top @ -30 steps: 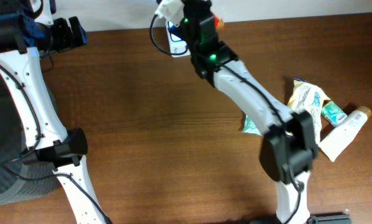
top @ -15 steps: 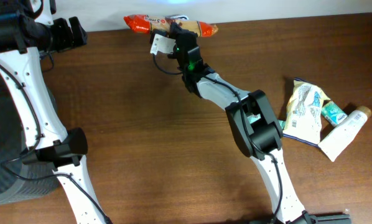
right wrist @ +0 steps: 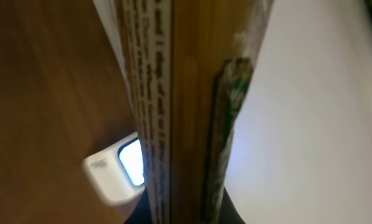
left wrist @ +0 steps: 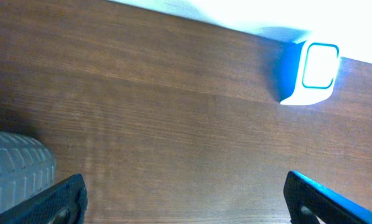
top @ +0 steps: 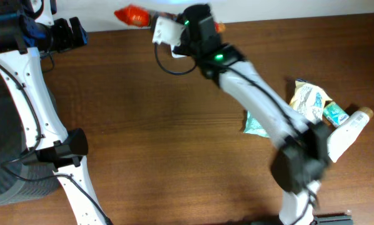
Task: Scan the item barcode
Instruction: 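Hold the noodle package's barcode over the scanner with the right gripper, then place the noodle package on the right pile and release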
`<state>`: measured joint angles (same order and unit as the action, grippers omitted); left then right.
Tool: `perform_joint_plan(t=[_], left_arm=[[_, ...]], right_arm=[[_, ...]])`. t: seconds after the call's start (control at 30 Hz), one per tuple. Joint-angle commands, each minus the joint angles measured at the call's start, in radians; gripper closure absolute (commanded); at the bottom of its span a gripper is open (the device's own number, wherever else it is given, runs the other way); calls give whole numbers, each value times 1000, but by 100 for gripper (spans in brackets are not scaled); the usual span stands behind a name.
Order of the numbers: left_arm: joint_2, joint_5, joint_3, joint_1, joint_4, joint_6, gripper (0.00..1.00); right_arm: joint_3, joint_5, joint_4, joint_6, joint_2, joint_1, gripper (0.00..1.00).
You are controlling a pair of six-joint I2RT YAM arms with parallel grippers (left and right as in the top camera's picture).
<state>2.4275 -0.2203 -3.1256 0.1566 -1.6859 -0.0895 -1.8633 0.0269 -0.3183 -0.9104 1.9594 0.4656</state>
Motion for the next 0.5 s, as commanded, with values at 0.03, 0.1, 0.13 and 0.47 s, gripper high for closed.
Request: perform_joint_plan(t=[0.03,0.1,0.13,0.47], left_arm=[[-8,0,-2,4,-2,16,1],[-8,0,-2,4,-2,16,1],[-8,0,-2,4,-2,16,1],[-8,0,-2,4,-2,16,1]], right_arm=[[-40,-23,-452,671,-325,-49,96],[-40,-24,-775,965,-396,-184,96],[-40,-31,-884,1012,-397,-272,96],[124,-119,-1029,966,30,-696,91]])
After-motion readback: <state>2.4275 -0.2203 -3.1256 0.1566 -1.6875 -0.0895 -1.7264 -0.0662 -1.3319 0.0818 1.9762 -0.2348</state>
